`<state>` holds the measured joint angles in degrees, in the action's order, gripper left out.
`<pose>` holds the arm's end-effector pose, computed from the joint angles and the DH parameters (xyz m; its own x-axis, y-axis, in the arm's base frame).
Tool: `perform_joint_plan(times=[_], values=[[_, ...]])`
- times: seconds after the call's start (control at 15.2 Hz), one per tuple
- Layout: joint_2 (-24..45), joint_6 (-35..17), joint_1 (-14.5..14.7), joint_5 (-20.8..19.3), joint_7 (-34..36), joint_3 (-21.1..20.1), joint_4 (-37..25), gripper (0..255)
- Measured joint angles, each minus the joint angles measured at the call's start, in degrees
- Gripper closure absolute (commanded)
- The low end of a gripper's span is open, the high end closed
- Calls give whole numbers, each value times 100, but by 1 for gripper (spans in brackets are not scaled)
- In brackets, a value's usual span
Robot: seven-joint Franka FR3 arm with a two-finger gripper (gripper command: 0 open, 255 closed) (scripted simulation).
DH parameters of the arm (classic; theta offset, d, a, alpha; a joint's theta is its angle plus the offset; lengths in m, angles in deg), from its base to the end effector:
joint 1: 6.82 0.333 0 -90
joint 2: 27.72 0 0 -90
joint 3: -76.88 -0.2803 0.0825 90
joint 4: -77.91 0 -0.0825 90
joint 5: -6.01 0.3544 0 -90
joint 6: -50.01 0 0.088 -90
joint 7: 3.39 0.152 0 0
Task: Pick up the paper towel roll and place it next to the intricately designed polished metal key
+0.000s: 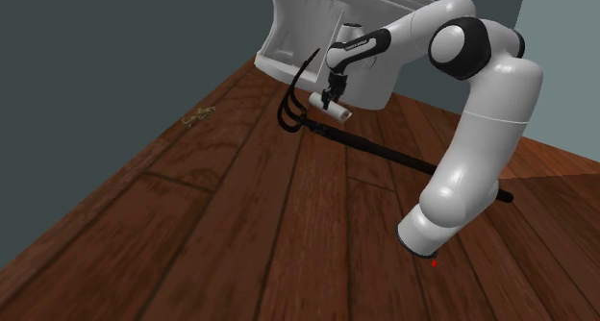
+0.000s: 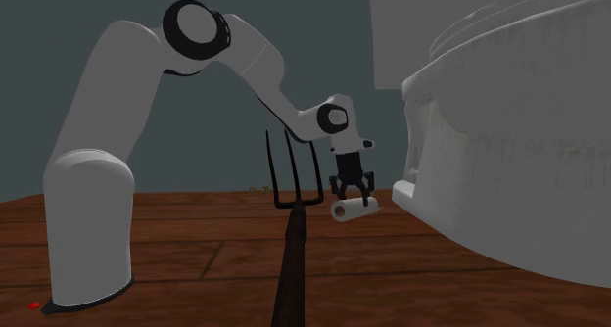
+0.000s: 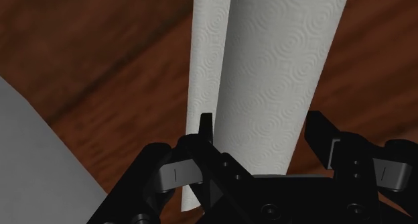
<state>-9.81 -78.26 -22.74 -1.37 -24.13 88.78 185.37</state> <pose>0.5263 -0.2833 0.2939 0.9992 -0.0362 -0.0150 -0.0330 -0.9842 0.1738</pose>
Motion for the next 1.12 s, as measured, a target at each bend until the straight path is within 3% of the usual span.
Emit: perform_joint_plan(times=[1.12], values=[[-496, 1138, 45, -22, -108, 8, -651, 255]])
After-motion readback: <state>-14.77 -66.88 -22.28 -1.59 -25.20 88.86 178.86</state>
